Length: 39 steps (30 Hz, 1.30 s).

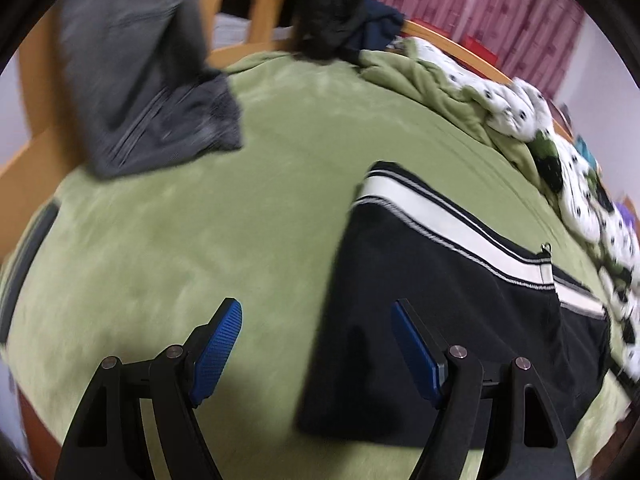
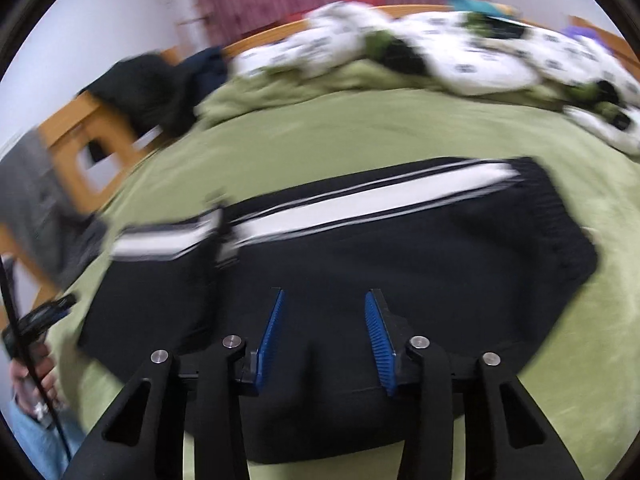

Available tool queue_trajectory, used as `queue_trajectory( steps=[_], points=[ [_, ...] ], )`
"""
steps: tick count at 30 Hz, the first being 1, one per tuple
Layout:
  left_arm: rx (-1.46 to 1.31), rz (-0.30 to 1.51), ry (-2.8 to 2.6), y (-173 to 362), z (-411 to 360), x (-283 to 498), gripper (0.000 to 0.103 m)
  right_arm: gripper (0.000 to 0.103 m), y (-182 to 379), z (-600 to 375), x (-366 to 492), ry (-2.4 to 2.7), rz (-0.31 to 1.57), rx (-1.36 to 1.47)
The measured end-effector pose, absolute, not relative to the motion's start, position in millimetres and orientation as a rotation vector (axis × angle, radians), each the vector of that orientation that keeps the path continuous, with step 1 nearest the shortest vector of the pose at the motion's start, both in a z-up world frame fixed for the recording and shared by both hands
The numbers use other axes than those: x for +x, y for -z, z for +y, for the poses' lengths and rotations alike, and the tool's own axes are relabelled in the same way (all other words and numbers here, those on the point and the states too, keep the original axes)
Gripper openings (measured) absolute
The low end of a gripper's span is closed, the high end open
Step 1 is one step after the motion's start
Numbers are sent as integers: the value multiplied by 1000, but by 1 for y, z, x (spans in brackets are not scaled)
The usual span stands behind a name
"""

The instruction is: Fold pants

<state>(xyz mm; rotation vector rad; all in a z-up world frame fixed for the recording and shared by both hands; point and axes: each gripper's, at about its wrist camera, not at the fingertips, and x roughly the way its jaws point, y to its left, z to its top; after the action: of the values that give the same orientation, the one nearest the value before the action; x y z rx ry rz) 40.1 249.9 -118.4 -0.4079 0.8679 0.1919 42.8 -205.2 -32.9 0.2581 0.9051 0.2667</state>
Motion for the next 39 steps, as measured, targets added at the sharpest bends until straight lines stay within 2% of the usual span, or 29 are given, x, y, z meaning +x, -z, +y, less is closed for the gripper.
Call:
queue_trajectory(
  steps=[2, 10, 11, 12, 14, 18, 20, 25, 39],
  points=[
    [-442, 887, -195, 122, 256, 36, 75, 32, 35, -177, 37, -326, 926, 230],
    [-369, 874, -200, 119, 250, 31, 75, 31, 47, -127, 33, -387, 973, 199],
    [-359, 866, -200, 118, 249, 32, 75, 18, 52, -124, 37, -368, 994, 185],
    [-353, 860, -196, 116, 248, 32, 75, 9, 57, -122, 41, -374, 1016, 191],
    [-356, 852, -187, 114, 249, 30, 75, 8, 57, -123, 41, -377, 1007, 203],
    [-368, 853, -168, 113, 250, 30, 75, 7, 41, -140, 30, -461, 938, 319],
    [-370, 852, -162, 114, 251, 30, 75, 7, 47, -139, 30, -476, 974, 348],
    [-377, 858, -153, 115, 255, 29, 75, 10, 74, -124, 30, -423, 1035, 237],
    [-558, 1061, 33, 157, 253, 26, 75, 17, 53, -156, 32, -347, 984, 201]
  ],
)
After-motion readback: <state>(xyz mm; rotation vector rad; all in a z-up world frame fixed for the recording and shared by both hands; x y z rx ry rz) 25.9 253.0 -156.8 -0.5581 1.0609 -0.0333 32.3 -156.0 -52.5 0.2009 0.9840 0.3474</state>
